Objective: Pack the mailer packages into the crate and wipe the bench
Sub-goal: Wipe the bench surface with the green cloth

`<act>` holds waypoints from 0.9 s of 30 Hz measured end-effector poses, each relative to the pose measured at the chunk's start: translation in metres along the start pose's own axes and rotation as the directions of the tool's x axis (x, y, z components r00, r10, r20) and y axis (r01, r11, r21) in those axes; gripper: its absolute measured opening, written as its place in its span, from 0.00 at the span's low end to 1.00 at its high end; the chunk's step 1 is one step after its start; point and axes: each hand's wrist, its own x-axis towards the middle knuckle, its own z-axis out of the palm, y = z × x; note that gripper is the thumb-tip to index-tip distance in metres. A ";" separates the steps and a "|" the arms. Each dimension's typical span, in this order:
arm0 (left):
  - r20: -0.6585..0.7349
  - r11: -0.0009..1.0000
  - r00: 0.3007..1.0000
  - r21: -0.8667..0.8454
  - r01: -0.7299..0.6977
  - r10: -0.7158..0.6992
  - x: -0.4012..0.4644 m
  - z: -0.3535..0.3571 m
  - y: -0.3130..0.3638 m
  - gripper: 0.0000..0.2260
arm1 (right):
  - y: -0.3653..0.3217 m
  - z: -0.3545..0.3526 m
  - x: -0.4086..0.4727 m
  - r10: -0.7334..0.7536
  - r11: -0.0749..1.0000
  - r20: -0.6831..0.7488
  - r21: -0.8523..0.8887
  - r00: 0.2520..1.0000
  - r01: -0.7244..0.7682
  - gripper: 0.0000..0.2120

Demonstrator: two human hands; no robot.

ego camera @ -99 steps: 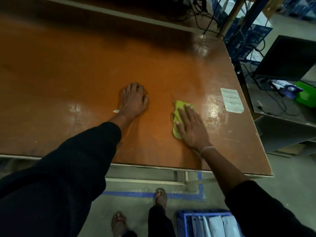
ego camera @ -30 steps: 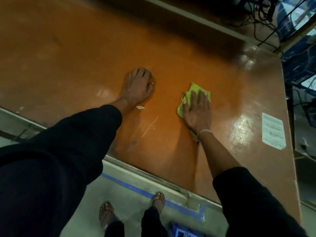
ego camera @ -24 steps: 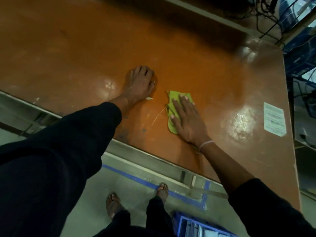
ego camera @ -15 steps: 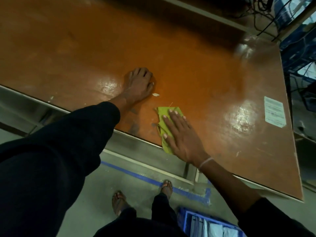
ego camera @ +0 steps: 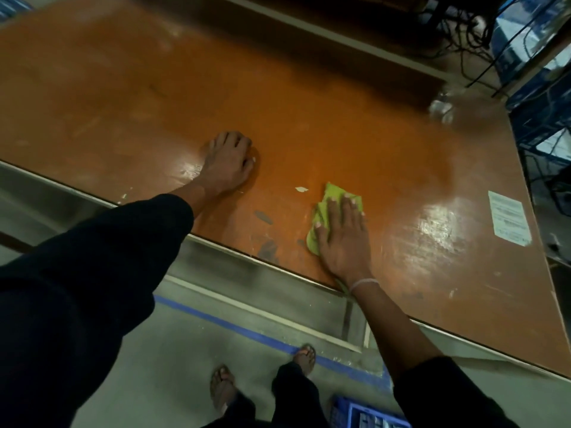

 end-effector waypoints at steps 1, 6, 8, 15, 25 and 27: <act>0.013 1.000 1.000 -0.004 0.003 -0.003 0.001 0.000 -0.001 0.22 | -0.012 0.000 -0.001 -0.136 0.991 0.016 0.005 0.991 0.136 0.30; 0.031 0.999 0.999 0.005 0.035 -0.035 0.009 0.004 -0.008 0.22 | 0.013 0.000 0.033 -0.315 0.949 0.033 0.011 0.949 0.315 0.30; 0.029 0.999 0.999 0.012 0.044 -0.044 0.015 0.008 -0.011 0.22 | 0.026 0.001 0.064 0.013 1.000 0.020 0.005 1.000 -0.013 0.33; 0.024 0.999 0.999 0.030 0.044 -0.045 0.049 0.011 -0.012 0.18 | 0.034 0.008 0.108 -0.366 0.931 0.064 0.014 0.929 0.366 0.29; 0.029 0.995 0.995 0.032 0.095 -0.096 0.081 0.019 -0.015 0.19 | 0.047 0.010 0.184 -0.233 0.972 0.060 0.034 0.971 0.231 0.31; -0.001 0.995 0.995 0.024 0.098 -0.098 0.080 0.022 -0.016 0.18 | 0.055 0.010 0.204 -0.053 0.998 0.060 0.037 0.997 0.051 0.31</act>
